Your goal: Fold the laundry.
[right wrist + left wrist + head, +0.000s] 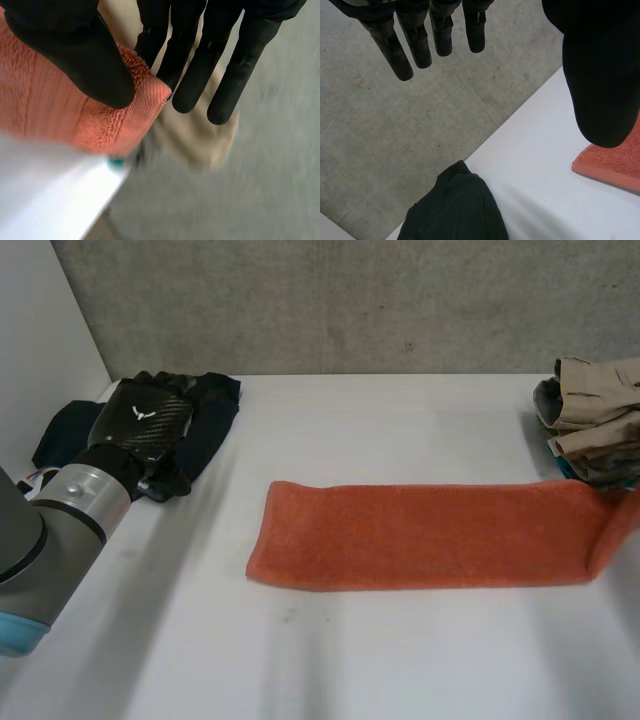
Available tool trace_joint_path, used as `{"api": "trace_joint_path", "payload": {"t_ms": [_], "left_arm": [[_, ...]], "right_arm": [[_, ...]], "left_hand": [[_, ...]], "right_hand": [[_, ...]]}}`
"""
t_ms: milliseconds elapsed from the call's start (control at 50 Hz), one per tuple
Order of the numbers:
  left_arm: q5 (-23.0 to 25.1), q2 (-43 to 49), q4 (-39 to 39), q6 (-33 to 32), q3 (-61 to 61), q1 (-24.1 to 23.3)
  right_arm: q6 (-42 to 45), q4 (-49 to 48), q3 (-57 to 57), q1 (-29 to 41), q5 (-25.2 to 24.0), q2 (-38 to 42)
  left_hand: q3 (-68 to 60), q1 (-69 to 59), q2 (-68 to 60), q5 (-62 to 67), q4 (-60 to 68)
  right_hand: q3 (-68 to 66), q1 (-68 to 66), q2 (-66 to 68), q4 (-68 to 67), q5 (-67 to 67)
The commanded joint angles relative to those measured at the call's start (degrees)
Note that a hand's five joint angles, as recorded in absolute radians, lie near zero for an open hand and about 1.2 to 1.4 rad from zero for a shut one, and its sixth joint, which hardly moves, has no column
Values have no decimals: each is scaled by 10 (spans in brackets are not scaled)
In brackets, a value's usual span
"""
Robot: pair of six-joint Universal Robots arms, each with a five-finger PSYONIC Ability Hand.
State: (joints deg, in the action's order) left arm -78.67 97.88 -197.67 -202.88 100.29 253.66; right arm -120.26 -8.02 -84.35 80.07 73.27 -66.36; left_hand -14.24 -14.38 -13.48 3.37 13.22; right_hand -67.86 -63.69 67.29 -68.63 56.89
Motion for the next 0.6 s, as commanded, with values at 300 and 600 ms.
{"api": "trace_joint_path", "payload": {"t_ms": [300,600], "left_arm": [[1,-28,-1,24,36,3],[1,-23,-28,25,23,-21]], "right_arm": [[-4,-135,72,520,-136,201],[-228,-123,-19,444,34,48]], "left_hand": [[27,28,19,-18,-17],[28,30,21,-20,-18]], "right_hand": [[-121,-163,127,-114,131],[579,537,-573,586,-569]]}}
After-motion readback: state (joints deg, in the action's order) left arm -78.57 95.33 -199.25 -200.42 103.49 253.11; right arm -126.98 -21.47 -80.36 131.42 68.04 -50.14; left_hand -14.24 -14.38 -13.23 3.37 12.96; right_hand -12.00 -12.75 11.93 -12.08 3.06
